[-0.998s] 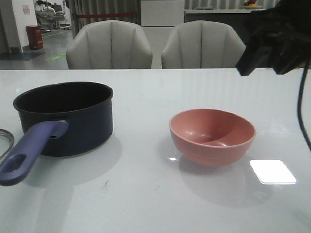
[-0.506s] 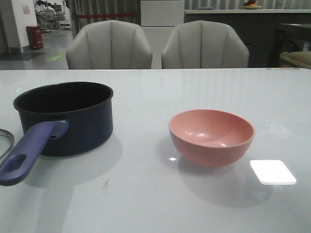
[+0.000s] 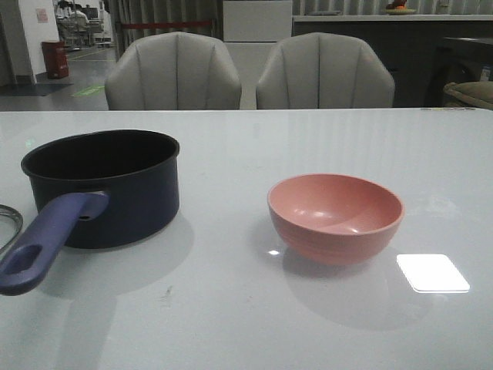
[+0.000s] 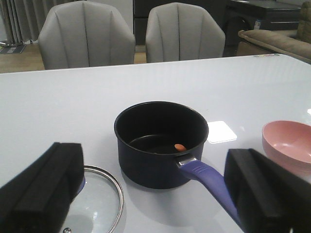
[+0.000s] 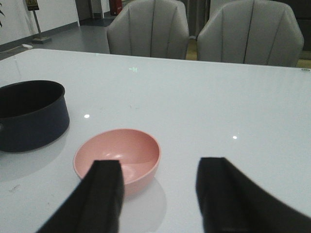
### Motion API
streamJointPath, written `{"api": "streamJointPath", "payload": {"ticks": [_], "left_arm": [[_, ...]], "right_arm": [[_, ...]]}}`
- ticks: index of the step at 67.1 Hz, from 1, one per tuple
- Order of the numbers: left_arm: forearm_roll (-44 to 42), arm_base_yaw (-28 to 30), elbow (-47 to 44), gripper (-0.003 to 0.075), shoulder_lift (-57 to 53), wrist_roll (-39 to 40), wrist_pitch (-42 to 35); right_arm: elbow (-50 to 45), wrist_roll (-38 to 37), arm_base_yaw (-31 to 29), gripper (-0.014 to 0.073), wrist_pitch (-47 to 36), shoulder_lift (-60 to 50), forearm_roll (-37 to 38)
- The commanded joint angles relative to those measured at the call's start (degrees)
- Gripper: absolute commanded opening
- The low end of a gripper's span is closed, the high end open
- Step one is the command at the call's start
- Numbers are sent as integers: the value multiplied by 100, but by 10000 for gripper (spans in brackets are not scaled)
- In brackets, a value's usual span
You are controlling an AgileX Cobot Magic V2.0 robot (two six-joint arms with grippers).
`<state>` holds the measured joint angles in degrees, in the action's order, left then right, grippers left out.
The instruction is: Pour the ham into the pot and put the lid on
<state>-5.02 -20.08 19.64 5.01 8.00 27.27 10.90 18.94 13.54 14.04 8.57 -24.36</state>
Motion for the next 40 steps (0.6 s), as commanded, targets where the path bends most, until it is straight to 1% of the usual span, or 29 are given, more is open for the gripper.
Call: {"api": "streamJointPath", "payload": {"ticks": [1, 2, 3, 4, 5, 6, 10, 14, 20, 26, 31, 40], "left_arm": [[52, -34, 142, 637, 76, 8, -492], [52, -34, 142, 637, 76, 8, -492], [52, -34, 142, 637, 76, 8, -492], [52, -34, 142, 637, 76, 8, -492], [52, -34, 142, 637, 76, 8, -492], [52, -34, 142, 637, 76, 8, -492], [40, -34, 142, 637, 76, 8, -492], [25, -34, 189, 637, 89, 8, -458], [-87, -34, 440, 640, 311, 8, -214], [-276, -23, 882, 646, 812, 52, 151], [-405, -12, 1269, 649, 1312, 105, 311], [-855, -12, 1851, 648, 2236, 787, 320]], "right_arm": [[100, 20, 6, 260, -548, 41, -70], [100, 20, 6, 211, -542, 41, -70], [100, 20, 6, 199, -543, 41, -70], [100, 20, 6, 156, -543, 41, -70], [100, 20, 6, 156, -543, 41, -70], [100, 20, 6, 120, -543, 41, -70], [100, 20, 6, 139, -528, 41, -70], [100, 20, 6, 139, -520, 41, -70], [100, 20, 6, 139, -520, 41, -70], [100, 20, 6, 139, -515, 41, -70], [100, 20, 6, 139, -509, 41, -70], [100, 20, 6, 139, -509, 41, -70]]}}
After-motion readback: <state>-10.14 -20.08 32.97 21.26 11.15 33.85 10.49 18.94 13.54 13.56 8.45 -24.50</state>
